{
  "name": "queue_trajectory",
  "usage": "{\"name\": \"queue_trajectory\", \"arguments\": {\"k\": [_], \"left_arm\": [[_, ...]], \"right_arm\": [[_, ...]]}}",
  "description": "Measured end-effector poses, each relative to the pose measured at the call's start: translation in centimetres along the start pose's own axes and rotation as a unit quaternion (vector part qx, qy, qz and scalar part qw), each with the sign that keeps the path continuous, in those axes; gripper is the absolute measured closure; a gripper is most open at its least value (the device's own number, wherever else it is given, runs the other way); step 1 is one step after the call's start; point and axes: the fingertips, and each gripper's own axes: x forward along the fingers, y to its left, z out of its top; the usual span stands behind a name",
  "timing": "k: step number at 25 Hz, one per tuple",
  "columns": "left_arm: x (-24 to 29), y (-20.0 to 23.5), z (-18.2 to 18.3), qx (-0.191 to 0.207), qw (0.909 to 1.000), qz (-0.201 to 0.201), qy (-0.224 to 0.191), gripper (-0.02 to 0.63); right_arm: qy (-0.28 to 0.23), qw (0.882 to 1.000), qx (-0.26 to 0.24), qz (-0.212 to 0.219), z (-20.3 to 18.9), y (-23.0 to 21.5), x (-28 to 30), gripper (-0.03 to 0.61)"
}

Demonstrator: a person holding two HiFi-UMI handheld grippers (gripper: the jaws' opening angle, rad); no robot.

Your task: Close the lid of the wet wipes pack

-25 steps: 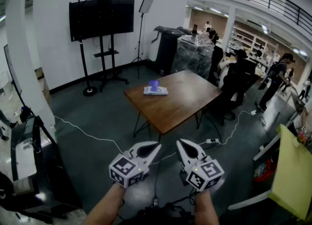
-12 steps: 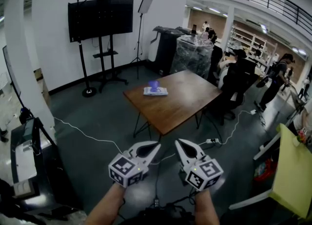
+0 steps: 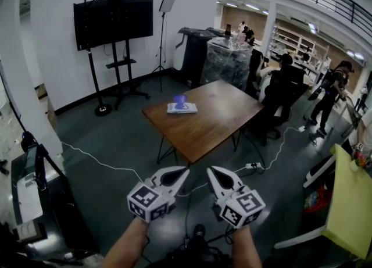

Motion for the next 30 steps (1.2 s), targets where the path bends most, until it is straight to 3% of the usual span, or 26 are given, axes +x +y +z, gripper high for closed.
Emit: {"name": "queue_trajectory", "arguments": {"k": [10, 21, 30], "left_arm": [[7.9, 6.1, -1.2, -0.002, 0.9997, 0.02, 0.017, 0.607], [18.7, 13.6, -1.8, 0.004, 0.9969, 0.071, 0.033, 0.607], [23.7, 17.9, -1.1, 0.006, 0.9944, 0.098, 0.038, 0.607]], "right_arm": [[0.003, 1.0, 0.012, 0.019, -0.6, -8.2, 5.6, 0.568], [0.008, 0.998, 0.024, 0.064, -0.5, -20.0, 12.6, 0.568], [0.011, 0.997, 0.027, 0.075, 0.6, -25.8, 16.1, 0.568]]}}
